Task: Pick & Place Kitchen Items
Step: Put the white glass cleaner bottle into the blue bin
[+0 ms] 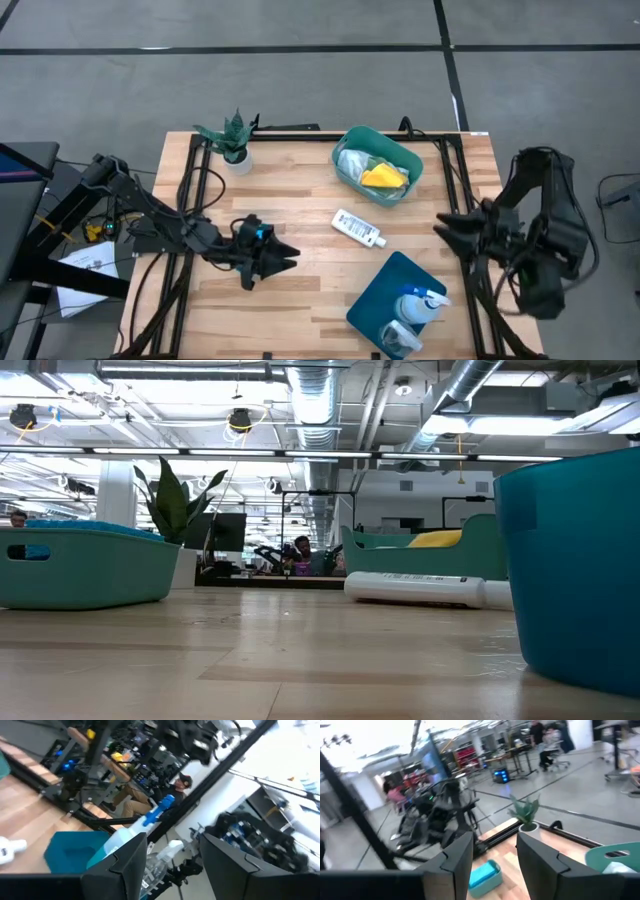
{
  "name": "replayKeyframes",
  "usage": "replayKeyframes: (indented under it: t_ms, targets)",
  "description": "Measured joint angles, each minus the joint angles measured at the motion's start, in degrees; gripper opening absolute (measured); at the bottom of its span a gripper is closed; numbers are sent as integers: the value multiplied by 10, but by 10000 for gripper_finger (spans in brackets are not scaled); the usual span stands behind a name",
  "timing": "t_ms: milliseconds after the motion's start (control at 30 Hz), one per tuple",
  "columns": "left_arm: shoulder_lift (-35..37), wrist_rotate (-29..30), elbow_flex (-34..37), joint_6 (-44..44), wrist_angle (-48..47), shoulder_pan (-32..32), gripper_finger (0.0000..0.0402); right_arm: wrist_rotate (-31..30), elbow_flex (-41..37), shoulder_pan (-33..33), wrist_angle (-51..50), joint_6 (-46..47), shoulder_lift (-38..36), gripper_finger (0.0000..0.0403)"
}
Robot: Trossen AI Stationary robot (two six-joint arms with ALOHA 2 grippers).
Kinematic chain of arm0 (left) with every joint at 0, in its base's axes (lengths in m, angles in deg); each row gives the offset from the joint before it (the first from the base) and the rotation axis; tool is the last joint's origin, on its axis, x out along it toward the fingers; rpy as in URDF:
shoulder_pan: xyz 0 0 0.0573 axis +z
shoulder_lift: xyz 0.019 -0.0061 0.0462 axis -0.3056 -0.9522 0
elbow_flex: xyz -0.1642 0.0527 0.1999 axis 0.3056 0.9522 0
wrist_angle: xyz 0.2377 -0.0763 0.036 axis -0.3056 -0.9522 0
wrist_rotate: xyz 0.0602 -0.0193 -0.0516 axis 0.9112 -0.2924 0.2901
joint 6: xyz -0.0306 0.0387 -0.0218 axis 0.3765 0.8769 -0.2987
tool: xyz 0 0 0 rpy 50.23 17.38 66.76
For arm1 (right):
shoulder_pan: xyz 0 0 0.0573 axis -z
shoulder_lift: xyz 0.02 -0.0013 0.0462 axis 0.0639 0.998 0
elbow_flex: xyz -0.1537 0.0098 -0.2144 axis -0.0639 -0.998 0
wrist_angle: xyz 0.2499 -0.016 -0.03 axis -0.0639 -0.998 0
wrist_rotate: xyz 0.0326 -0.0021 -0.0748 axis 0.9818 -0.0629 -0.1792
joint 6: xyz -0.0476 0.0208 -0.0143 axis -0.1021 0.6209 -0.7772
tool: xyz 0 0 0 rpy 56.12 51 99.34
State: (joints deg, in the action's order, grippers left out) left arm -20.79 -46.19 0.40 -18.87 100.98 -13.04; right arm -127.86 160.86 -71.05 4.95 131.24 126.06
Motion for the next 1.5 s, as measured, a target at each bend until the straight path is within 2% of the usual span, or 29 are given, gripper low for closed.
replayKeyframes:
  t_ms: [133, 333, 467, 600, 700, 900, 1067, 1200, 1500]
  targets:
    - [12, -18, 0, 39, 0, 1, 182, 0, 0, 33, 77, -70, -26, 144]
    - [67, -7, 0, 169, 2, 1, 182, 9, 0, 80, 282, -343, -53, 144]
    - [117, 12, 0, 265, 3, 2, 182, 93, 0, 133, 398, -510, -67, 144]
    - [161, 20, 0, 317, -2, 2, 182, 178, 0, 207, 483, -616, -69, 144]
    - [189, 20, 0, 330, -23, 2, 182, 231, 0, 264, 501, -622, -69, 143]
    - [223, 17, 0, 328, -98, 1, 182, 335, 0, 369, 507, -555, -40, 143]
    - [233, 15, 0, 316, -141, -4, 182, 429, 0, 430, 517, -531, 1, 143]
    - [232, 24, 0, 344, -134, -1, 182, 501, 0, 465, 500, -504, 19, 143]
    - [240, 92, 0, 376, -124, 4, 182, 639, 0, 553, 338, -432, 22, 143]
